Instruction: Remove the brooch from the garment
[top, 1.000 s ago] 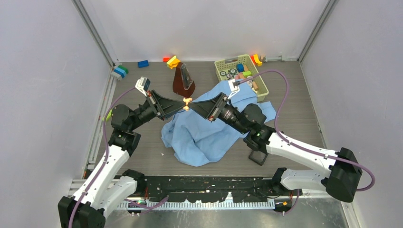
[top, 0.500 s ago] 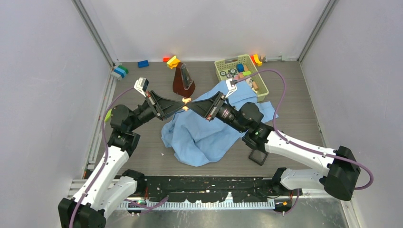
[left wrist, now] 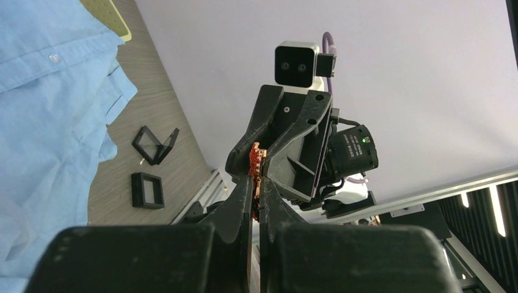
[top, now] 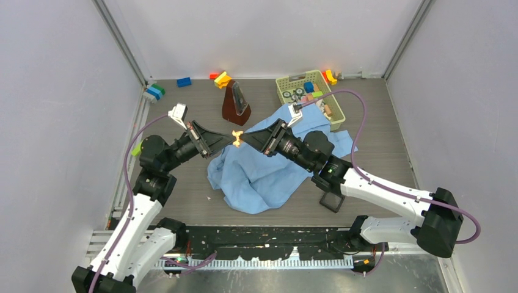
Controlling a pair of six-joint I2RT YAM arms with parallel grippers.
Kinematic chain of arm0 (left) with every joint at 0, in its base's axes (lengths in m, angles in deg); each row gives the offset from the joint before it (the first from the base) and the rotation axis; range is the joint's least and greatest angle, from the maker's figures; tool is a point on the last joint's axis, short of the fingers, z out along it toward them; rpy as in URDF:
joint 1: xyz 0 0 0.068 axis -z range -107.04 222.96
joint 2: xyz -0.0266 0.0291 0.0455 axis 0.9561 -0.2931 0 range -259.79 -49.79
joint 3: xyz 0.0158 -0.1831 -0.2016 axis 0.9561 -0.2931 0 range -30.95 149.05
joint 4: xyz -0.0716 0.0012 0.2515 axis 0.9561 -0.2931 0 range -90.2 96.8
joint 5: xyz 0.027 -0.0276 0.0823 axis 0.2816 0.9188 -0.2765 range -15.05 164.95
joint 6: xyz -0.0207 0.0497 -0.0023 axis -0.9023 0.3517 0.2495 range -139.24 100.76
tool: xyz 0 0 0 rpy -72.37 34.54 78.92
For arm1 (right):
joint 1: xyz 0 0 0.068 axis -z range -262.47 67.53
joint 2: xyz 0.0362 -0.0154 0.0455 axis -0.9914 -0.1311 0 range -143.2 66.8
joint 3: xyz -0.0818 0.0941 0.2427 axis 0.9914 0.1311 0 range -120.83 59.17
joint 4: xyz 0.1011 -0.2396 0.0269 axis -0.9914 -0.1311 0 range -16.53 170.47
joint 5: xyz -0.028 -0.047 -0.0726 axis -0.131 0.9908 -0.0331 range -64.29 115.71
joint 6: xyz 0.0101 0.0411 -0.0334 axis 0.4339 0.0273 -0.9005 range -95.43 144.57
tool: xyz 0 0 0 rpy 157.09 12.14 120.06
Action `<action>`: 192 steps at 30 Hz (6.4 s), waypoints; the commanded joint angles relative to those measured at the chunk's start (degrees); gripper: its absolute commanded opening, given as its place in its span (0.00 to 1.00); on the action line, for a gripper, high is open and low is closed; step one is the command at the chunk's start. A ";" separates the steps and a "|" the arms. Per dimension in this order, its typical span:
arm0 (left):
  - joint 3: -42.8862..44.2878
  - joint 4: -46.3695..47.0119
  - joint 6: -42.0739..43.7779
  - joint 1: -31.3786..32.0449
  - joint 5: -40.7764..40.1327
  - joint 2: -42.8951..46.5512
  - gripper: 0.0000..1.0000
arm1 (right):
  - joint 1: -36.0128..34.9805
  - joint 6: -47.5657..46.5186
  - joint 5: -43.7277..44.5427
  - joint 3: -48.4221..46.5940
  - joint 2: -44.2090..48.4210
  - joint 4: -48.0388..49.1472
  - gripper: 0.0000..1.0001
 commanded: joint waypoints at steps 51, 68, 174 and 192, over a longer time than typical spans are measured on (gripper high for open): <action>3.51 -4.63 6.41 0.10 -1.01 2.30 0.00 | 0.32 -1.99 -1.43 -2.81 0.15 -3.10 0.45; 3.80 -11.86 14.47 0.10 -3.10 2.91 0.00 | 0.63 -1.23 6.93 1.21 7.94 -14.55 0.70; -22.50 47.23 92.61 30.82 -14.94 -34.31 0.00 | 17.64 -13.06 -18.42 2.67 -5.59 -47.06 0.01; -19.43 48.46 96.53 32.74 -19.16 -42.49 0.00 | 15.65 -12.18 -18.57 4.36 -6.80 -43.38 0.01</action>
